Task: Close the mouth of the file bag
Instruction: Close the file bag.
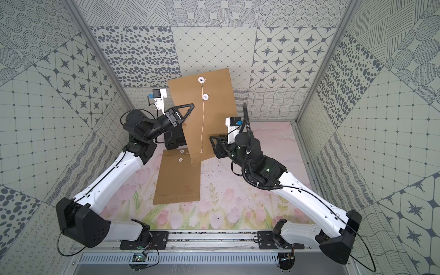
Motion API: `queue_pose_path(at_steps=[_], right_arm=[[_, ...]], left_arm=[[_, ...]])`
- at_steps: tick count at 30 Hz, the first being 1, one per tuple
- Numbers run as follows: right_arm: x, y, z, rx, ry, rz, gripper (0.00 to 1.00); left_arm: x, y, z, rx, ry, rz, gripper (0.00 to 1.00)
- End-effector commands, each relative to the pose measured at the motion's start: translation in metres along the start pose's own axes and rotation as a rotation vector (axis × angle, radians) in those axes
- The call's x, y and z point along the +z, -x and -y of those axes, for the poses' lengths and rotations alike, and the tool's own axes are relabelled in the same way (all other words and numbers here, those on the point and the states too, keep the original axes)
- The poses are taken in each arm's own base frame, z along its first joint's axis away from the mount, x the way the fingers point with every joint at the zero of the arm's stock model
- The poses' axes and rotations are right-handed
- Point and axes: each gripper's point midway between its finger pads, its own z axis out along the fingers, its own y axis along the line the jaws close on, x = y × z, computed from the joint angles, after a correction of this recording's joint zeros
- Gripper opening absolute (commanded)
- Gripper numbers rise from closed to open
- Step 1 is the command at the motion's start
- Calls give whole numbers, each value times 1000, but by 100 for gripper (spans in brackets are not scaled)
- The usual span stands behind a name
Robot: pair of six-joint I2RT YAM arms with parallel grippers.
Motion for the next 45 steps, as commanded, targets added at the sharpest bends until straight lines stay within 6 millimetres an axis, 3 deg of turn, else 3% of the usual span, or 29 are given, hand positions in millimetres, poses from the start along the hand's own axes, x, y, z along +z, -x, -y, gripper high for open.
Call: queue_pose_path(at_steps=[1, 7, 13, 21, 32, 40, 45], right_arm=[[8, 11, -6, -46, -61, 67, 43], [21, -3, -18, -43, -59, 59, 41], [28, -6, -12, -17, -85, 80, 31], [41, -10, -4, 18, -66, 52, 26], [40, -5, 3, 45, -48, 64, 0], [33, -7, 2, 14, -30, 42, 0], [39, -21, -1, 16, -3, -13, 21]], left_arm=[[5, 18, -4, 72, 94, 106, 0], [13, 17, 0, 75, 84, 110, 0], [22, 11, 5, 75, 68, 93, 0], [26, 11, 15, 74, 36, 79, 0], [31, 7, 17, 66, 10, 51, 0], [31, 9, 17, 94, 26, 45, 0], [33, 13, 21, 90, 14, 51, 0]])
